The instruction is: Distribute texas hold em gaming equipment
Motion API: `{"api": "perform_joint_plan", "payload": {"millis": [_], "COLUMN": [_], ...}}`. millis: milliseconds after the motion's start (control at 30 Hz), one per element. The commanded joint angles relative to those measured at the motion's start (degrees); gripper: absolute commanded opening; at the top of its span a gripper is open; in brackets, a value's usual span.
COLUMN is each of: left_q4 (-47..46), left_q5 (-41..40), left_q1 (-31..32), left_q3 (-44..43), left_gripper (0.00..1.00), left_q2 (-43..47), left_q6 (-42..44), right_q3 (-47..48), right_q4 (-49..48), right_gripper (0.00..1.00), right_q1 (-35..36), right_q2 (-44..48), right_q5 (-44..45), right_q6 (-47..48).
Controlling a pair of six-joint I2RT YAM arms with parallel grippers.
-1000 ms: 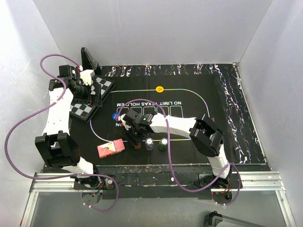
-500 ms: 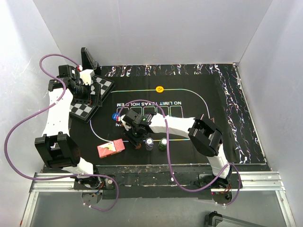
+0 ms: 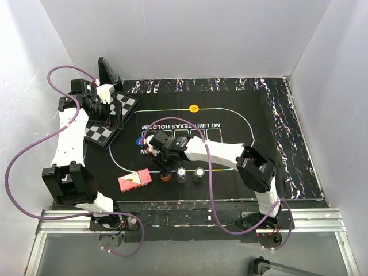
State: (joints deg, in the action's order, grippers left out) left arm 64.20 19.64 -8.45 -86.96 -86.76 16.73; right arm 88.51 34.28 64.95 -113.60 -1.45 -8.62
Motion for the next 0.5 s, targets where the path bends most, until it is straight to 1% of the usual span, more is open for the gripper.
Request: {"api": "perform_joint_plan", "payload": {"millis": [0, 67, 133, 267, 400, 467], "left_q4": [-0.7, -0.7, -0.7, -0.6, -0.6, -0.5], "left_q5": [-0.2, -0.1, 0.0, 0.3, 0.1, 0.2], "left_q1": [-0.2, -0.3, -0.2, -0.2, -0.2, -0.3], "left_q3": [-0.6, -0.7, -0.7, -0.5, -0.2, -0.1], "left_gripper": [1.00, 1.00, 1.00, 1.00, 1.00, 1.00], "left_q2": [2.5, 2.1, 1.9, 1.3, 0.6, 0.3], "left_q6": [0.5, 0.5, 0.4, 0.3, 0.7, 0.8], "right_q3": [4.6, 6.1, 7.9, 11.3, 16.4, 20.3], "right_q4": [0.8, 1.6, 2.1, 2.5, 3.2, 3.6], "right_gripper": [0.40, 0.31, 0.26, 0.19, 0.17, 0.17], "right_q1": [-0.6, -2.4, -5.5, -14.3, -22.7, -26.4], "right_q2": [4.9, 5.4, 5.8, 5.8, 1.8, -1.2], "right_q5": [3.6, 4.6, 4.1, 2.8, 3.9, 6.6], "right_q6": [1.9, 2.1, 1.8, -0.2, -1.1, -1.1]}}
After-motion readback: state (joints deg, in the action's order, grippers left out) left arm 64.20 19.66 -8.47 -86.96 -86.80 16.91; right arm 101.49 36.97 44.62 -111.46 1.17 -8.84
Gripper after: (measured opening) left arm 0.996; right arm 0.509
